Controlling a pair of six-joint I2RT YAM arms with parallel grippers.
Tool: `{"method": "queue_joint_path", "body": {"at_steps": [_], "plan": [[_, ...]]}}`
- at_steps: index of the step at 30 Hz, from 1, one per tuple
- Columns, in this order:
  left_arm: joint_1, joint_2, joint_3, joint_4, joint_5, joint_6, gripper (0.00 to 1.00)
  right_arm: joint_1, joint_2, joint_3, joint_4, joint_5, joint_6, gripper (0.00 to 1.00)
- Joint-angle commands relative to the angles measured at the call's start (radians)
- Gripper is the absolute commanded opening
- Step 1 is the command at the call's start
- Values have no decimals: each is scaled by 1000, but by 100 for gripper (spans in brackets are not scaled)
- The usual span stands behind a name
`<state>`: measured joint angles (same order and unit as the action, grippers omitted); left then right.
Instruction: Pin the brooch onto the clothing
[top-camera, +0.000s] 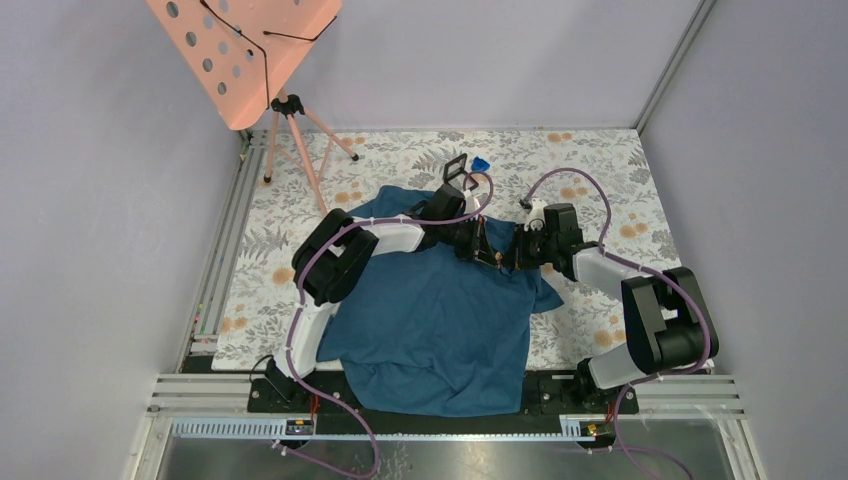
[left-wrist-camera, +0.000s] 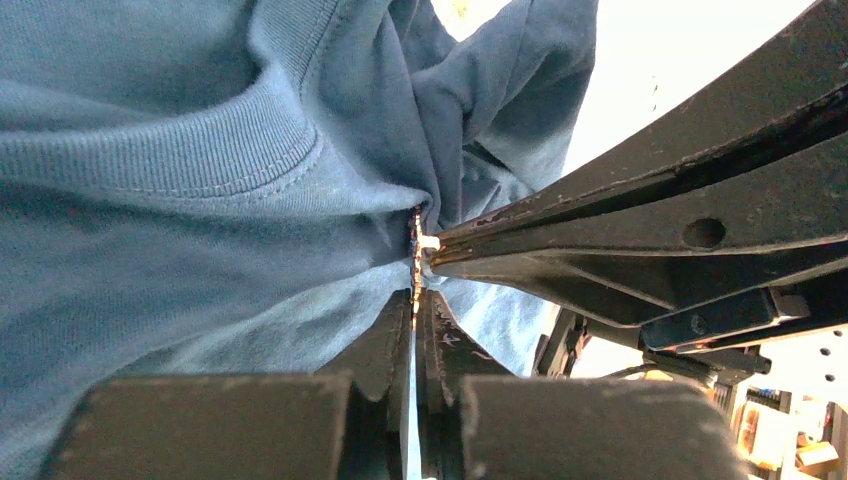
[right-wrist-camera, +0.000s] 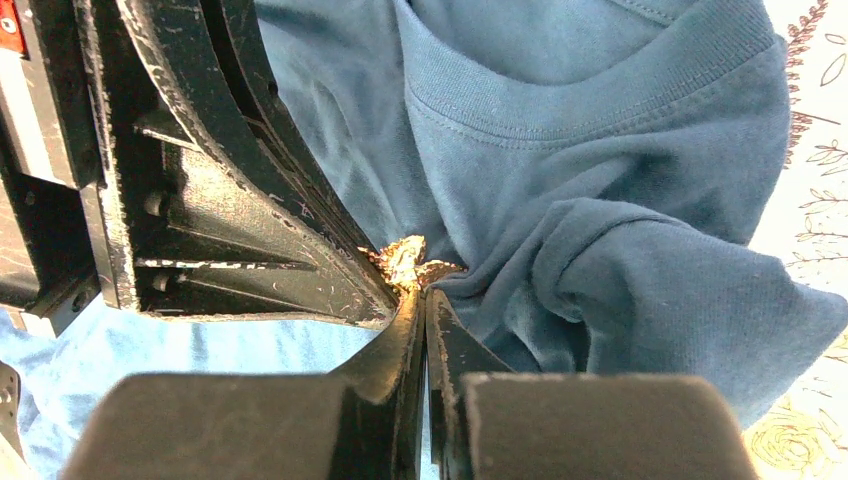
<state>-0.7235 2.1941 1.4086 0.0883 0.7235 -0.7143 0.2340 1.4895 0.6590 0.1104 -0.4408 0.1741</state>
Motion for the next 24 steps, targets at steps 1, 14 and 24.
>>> {"method": "queue_joint_path", "body": {"at_steps": [1,14,24], "plan": [[-34,-8,71,104,68,33,0,51,12,54,15,-157,12,2],[-51,-20,80,99,87,75,0,57,34,79,-12,-167,2,2],[-69,-29,84,92,97,114,0,58,62,109,-46,-158,2,1]]}}
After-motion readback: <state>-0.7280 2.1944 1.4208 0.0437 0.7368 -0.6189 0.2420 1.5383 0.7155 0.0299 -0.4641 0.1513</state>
